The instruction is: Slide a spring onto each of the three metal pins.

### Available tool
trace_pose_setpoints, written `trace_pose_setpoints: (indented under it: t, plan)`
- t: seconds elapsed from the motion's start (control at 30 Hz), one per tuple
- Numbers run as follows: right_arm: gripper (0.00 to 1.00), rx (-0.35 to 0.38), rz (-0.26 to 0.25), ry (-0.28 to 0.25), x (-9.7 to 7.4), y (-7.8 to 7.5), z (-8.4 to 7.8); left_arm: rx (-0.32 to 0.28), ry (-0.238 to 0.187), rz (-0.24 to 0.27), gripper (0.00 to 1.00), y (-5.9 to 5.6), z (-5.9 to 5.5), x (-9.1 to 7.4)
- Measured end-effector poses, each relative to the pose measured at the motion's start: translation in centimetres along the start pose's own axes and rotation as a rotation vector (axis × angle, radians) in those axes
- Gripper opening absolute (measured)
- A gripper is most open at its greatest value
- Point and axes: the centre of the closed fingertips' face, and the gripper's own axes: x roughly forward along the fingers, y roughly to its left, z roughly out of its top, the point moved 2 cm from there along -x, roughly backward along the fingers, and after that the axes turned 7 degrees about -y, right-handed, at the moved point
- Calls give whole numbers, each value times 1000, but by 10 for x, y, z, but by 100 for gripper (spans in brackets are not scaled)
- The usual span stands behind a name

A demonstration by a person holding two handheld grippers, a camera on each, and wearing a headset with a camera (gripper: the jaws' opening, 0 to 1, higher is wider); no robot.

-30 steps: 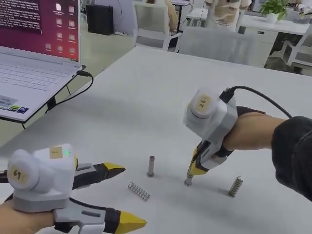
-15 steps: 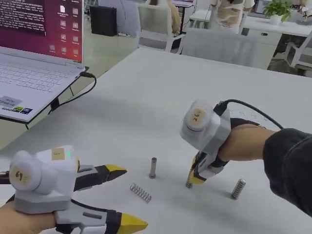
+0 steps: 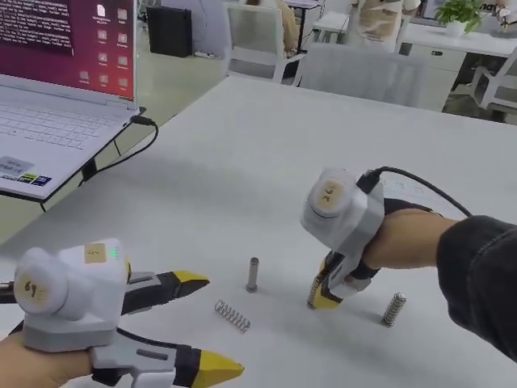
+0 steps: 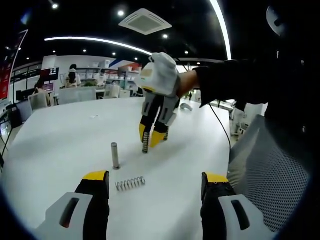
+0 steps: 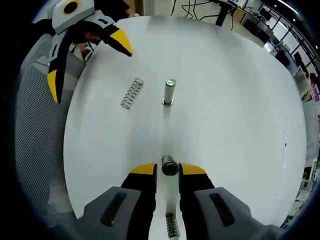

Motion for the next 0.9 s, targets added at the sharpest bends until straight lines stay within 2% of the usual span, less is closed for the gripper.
trace_pose_setpoints:
  t: [0.43,0.6,0.9]
  plan:
    - [16,43,-7,-9,-8,11,-13,-3,-3,-3,71,-2,1,2]
    - [16,60,3,-25,-11,23,-14,-1,-2,-6,71,-3,1,2]
    - [17,62,21,-57,-11,49,-5,4,-5,-8,71,-5,4,2]
